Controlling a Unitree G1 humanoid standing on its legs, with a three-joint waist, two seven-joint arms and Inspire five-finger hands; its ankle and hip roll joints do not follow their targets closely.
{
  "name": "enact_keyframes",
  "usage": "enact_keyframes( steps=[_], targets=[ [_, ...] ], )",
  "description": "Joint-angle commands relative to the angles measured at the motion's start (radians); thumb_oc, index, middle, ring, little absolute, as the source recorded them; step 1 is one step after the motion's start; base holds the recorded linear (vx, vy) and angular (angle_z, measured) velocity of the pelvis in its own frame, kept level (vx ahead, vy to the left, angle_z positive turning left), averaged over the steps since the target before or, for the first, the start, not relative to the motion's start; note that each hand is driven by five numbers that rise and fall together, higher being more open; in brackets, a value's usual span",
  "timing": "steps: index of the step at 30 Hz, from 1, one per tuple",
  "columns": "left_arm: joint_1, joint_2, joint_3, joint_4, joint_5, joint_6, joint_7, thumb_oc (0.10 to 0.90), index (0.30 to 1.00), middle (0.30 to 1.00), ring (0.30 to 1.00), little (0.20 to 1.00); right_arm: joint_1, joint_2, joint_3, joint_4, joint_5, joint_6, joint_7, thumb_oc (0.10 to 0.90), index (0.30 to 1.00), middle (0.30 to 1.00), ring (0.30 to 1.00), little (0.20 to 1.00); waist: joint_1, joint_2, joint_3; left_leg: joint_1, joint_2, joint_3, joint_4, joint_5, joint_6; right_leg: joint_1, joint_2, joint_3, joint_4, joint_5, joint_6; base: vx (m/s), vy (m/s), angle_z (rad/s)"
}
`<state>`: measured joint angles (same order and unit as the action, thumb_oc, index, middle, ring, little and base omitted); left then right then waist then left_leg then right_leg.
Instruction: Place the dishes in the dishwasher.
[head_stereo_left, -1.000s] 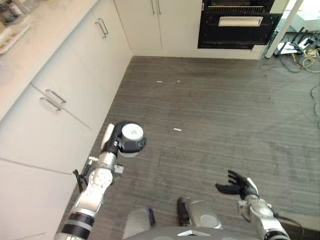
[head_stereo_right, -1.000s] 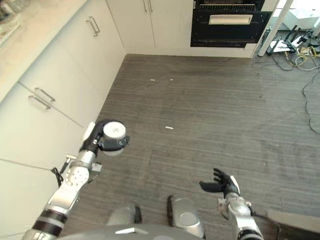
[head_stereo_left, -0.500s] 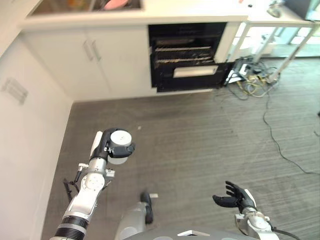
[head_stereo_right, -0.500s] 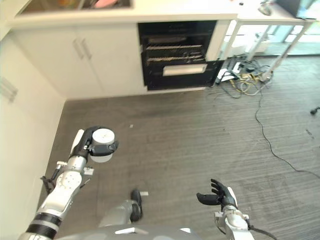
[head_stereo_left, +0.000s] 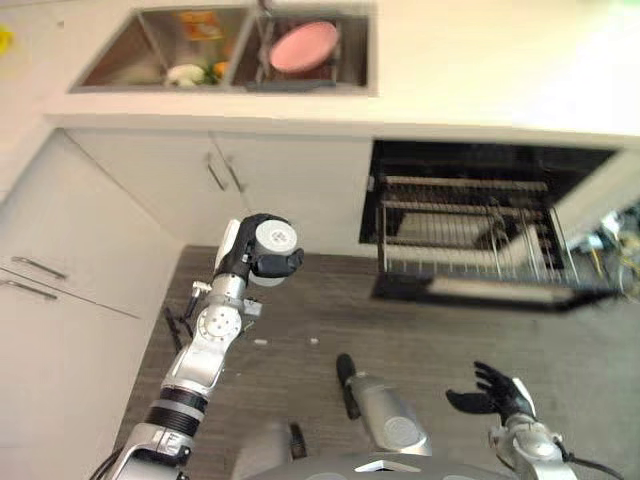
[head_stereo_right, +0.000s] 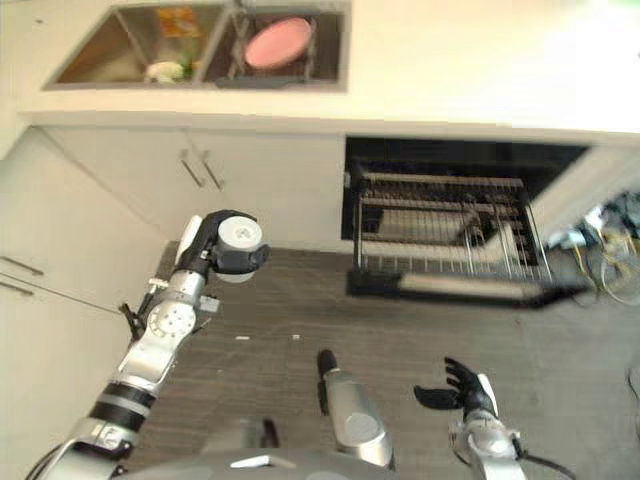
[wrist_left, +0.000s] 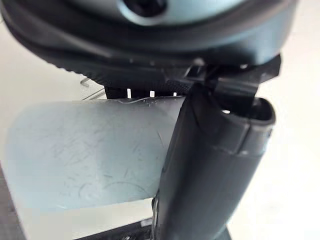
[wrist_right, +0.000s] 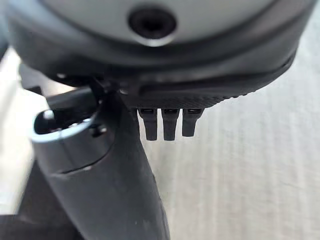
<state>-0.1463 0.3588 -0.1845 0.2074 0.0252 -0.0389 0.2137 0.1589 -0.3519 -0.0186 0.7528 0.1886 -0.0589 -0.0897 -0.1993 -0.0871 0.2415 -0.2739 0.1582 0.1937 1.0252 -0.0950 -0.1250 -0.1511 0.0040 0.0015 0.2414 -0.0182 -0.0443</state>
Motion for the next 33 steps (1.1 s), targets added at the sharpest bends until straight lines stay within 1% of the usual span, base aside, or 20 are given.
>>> enact_keyframes(
  steps=[1, 2, 3, 5, 6, 8, 10, 11, 12, 14, 15, 16, 17, 18, 20, 21, 25, 28, 30, 33],
  targets=[
    [-0.080, 0.061, -0.016, -0.081, -0.044, -0.119, 0.024, 0.400, 0.300, 0.300, 0.300, 0.300, 0.005, -0.043, 0.024, -0.008, 0.050, -0.013, -0.030, 0.800, 0.900, 0.900, 0.900, 0.900, -0.034, -0.004, -0.076, 0.135, 0.079, -0.021, -0.556, 0.106, 0.011, 0.113, -0.086, 0.108, -0.012, -0.105, 0.118, 0.41, 0.605, -0.01],
    [-0.086, 0.077, -0.014, -0.070, -0.046, -0.122, 0.044, 0.400, 0.300, 0.300, 0.300, 0.300, -0.014, -0.057, 0.033, 0.009, 0.036, -0.010, -0.042, 0.800, 0.900, 0.900, 0.900, 0.900, -0.017, 0.012, -0.088, 0.168, 0.122, -0.180, -0.718, 0.173, -0.015, 0.104, -0.107, 0.178, 0.008, -0.124, 0.143, 0.41, 0.600, -0.37],
    [-0.087, 0.077, -0.014, -0.069, -0.046, -0.122, 0.044, 0.400, 0.300, 0.300, 0.300, 0.300, -0.014, -0.057, 0.033, 0.009, 0.036, -0.010, -0.042, 0.800, 0.900, 0.900, 0.900, 0.900, -0.018, 0.013, -0.090, 0.167, 0.122, -0.180, -0.726, 0.181, -0.016, 0.101, -0.107, 0.177, 0.005, -0.120, 0.142, 0.26, 0.516, -0.76],
    [-0.086, 0.092, -0.011, -0.074, -0.042, -0.123, 0.062, 0.400, 0.300, 0.300, 0.300, 0.300, -0.029, -0.072, 0.034, 0.016, 0.022, -0.008, -0.052, 0.800, 0.900, 0.900, 0.900, 0.900, 0.003, 0.017, -0.094, 0.170, 0.105, -0.352, -0.726, 0.191, -0.042, 0.098, -0.131, 0.236, 0.006, -0.123, 0.160, 0.25, 0.497, -1.01],
    [-0.105, 0.083, -0.020, -0.069, -0.042, -0.126, 0.048, 0.400, 0.300, 0.300, 0.300, 0.300, -0.025, -0.061, 0.010, 0.035, 0.020, -0.001, -0.037, 0.800, 0.900, 0.900, 0.900, 0.900, -0.028, 0.046, -0.122, 0.232, 0.091, -0.307, -0.831, 0.098, -0.068, 0.106, -0.171, 0.244, 0.004, -0.109, 0.187, 0.35, 0.688, -1.08],
    [-0.120, 0.082, -0.035, -0.066, -0.040, -0.124, 0.042, 0.400, 0.300, 0.300, 0.300, 0.300, -0.021, -0.050, -0.008, 0.043, 0.028, 0.003, -0.036, 0.800, 0.900, 0.900, 0.900, 0.900, -0.035, 0.050, -0.133, 0.259, 0.081, -0.263, -0.867, 0.066, -0.076, 0.113, -0.201, 0.251, -0.015, -0.089, 0.202, 0.20, 0.448, -0.81],
    [-0.134, 0.092, -0.052, -0.056, -0.029, -0.125, 0.038, 0.400, 0.300, 0.300, 0.300, 0.300, -0.034, -0.044, -0.017, 0.069, 0.034, 0.003, -0.043, 0.800, 0.900, 0.900, 0.900, 0.900, -0.031, 0.032, -0.132, 0.259, 0.018, -0.253, -0.845, -0.004, -0.047, 0.098, -0.263, 0.284, -0.058, 0.033, 0.231, 0.04, 0.421, -0.36],
    [-0.142, 0.107, -0.058, -0.043, -0.015, -0.122, 0.034, 0.400, 0.300, 0.300, 0.300, 0.300, -0.047, -0.022, -0.020, 0.082, 0.044, 0.005, -0.041, 0.800, 0.900, 0.900, 0.900, 0.900, -0.034, 0.018, -0.132, 0.265, -0.007, -0.198, -0.845, -0.035, -0.026, 0.073, -0.290, 0.289, -0.111, 0.130, 0.248, 0.00, 0.383, -0.15],
    [-0.143, 0.108, -0.059, -0.042, -0.015, -0.122, 0.034, 0.400, 0.300, 0.300, 0.300, 0.300, -0.047, -0.021, -0.019, 0.082, 0.044, 0.005, -0.041, 0.800, 0.900, 0.900, 0.900, 0.900, -0.029, 0.017, -0.132, 0.266, -0.008, -0.193, -0.845, -0.036, -0.025, 0.073, -0.292, 0.294, -0.116, 0.134, 0.249, -0.03, 0.328, -0.54],
    [-0.157, 0.113, -0.065, -0.030, -0.014, -0.120, 0.042, 0.400, 0.300, 0.300, 0.300, 0.300, -0.071, -0.011, -0.006, 0.088, 0.043, 0.003, -0.042, 0.800, 0.900, 0.900, 0.900, 0.900, -0.029, 0.008, -0.130, 0.267, -0.028, -0.150, -0.847, -0.044, -0.007, 0.038, -0.305, 0.287, -0.162, 0.231, 0.269, -0.05, 0.226, -1.15],
    [-0.159, 0.118, -0.064, -0.025, -0.012, -0.118, 0.047, 0.400, 0.300, 0.300, 0.300, 0.300, -0.081, -0.010, -0.001, 0.085, 0.038, 0.002, -0.044, 0.800, 0.900, 0.900, 0.900, 0.900, -0.021, 0.006, -0.124, 0.276, -0.032, -0.111, -0.862, -0.062, 0.005, 0.008, -0.314, 0.255, -0.195, 0.284, 0.273, -0.12, 0.286, -0.82],
    [-0.154, 0.123, -0.059, -0.022, -0.012, -0.117, 0.049, 0.400, 0.300, 0.300, 0.300, 0.300, -0.094, -0.014, 0.006, 0.073, 0.035, -0.003, -0.045, 0.800, 0.900, 0.900, 0.900, 0.900, -0.010, 0.009, -0.112, 0.282, -0.029, -0.071, -0.859, -0.070, 0.012, -0.029, -0.322, 0.153, -0.211, 0.307, 0.269, -0.10, 0.194, -0.05],
    [-0.154, 0.123, -0.059, -0.022, -0.012, -0.117, 0.049, 0.400, 0.300, 0.300, 0.300, 0.300, -0.094, -0.014, 0.006, 0.073, 0.035, -0.003, -0.045, 0.800, 0.900, 0.900, 0.900, 0.900, -0.010, 0.009, -0.112, 0.282, -0.029, -0.071, -0.859, -0.070, 0.012, -0.029, -0.322, 0.153, -0.211, 0.307, 0.269, -0.31, 0.410, -0.70],
    [-0.142, 0.125, -0.042, -0.037, -0.017, -0.118, 0.044, 0.400, 0.300, 0.300, 0.300, 0.300, -0.132, -0.018, 0.034, 0.060, 0.017, -0.011, -0.057, 0.800, 0.900, 0.900, 0.900, 0.900, 0.024, 0.032, -0.095, 0.276, -0.035, 0.029, -0.848, -0.087, 0.038, -0.008, -0.326, -0.166, -0.238, 0.202, 0.269, -0.25, 0.310, -0.79],
    [-0.142, 0.125, -0.041, -0.037, -0.017, -0.117, 0.044, 0.400, 0.300, 0.300, 0.300, 0.300, -0.133, -0.018, 0.034, 0.059, 0.017, -0.011, -0.057, 0.800, 0.900, 0.900, 0.900, 0.900, 0.023, 0.029, -0.097, 0.273, -0.038, 0.028, -0.849, -0.083, 0.038, -0.011, -0.329, -0.166, -0.239, 0.204, 0.269, -0.21, 0.206, -1.35],
    [-0.132, 0.119, -0.028, -0.046, -0.024, -0.115, 0.045, 0.400, 0.300, 0.300, 0.300, 0.300, -0.146, -0.017, 0.049, 0.028, 0.012, -0.013, -0.061, 0.800, 0.900, 0.900, 0.900, 0.900, 0.038, 0.040, -0.088, 0.278, -0.032, 0.078, -0.872, -0.059, 0.054, -0.016, -0.321, -0.182, -0.138, 0.161, 0.262, -0.29, 0.136, -1.65],
    [-0.126, 0.113, -0.026, -0.049, -0.029, -0.115, 0.037, 0.400, 0.300, 0.300, 0.300, 0.300, -0.137, -0.030, 0.038, -0.070, 0.006, -0.028, -0.075, 0.800, 0.900, 0.900, 0.900, 0.900, 0.076, 0.055, -0.111, 0.249, -0.020, 0.134, -0.879, -0.030, 0.070, 0.122, -0.360, -0.147, 0.006, 0.134, 0.248, -0.25, 0.060, -0.93],
    [-0.110, 0.095, -0.028, -0.054, -0.019, -0.104, 0.037, 0.400, 0.300, 0.300, 0.300, 0.300, -0.099, -0.041, 0.021, -0.141, -0.020, -0.020, -0.065, 0.800, 0.900, 0.900, 0.900, 0.900, 0.077, 0.039, -0.147, 0.260, -0.035, 0.131, -0.874, -0.030, 0.061, 0.160, -0.336, -0.099, -0.067, 0.134, 0.253, -0.01, -0.087, -0.31],
    [-0.110, 0.091, -0.022, -0.047, -0.018, -0.112, 0.037, 0.400, 0.300, 0.300, 0.300, 0.300, -0.098, -0.042, 0.023, -0.176, -0.032, -0.025, -0.066, 0.800, 0.900, 0.900, 0.900, 0.900, 0.086, 0.020, -0.166, 0.249, -0.022, 0.143, -0.845, -0.034, 0.052, 0.210, -0.312, -0.117, -0.195, 0.123, 0.277, -0.07, -0.205, -0.16],
    [-0.111, 0.082, -0.019, -0.043, -0.022, -0.116, 0.041, 0.400, 0.300, 0.300, 0.300, 0.300, -0.094, -0.056, 0.027, -0.233, -0.062, -0.025, -0.061, 0.800, 0.900, 0.900, 0.900, 0.900, 0.085, 0.020, -0.173, 0.263, -0.008, 0.150, -0.877, -0.015, 0.042, 0.210, -0.291, -0.118, -0.235, 0.101, 0.271, -0.06, -0.137, -0.99]
  ],
)
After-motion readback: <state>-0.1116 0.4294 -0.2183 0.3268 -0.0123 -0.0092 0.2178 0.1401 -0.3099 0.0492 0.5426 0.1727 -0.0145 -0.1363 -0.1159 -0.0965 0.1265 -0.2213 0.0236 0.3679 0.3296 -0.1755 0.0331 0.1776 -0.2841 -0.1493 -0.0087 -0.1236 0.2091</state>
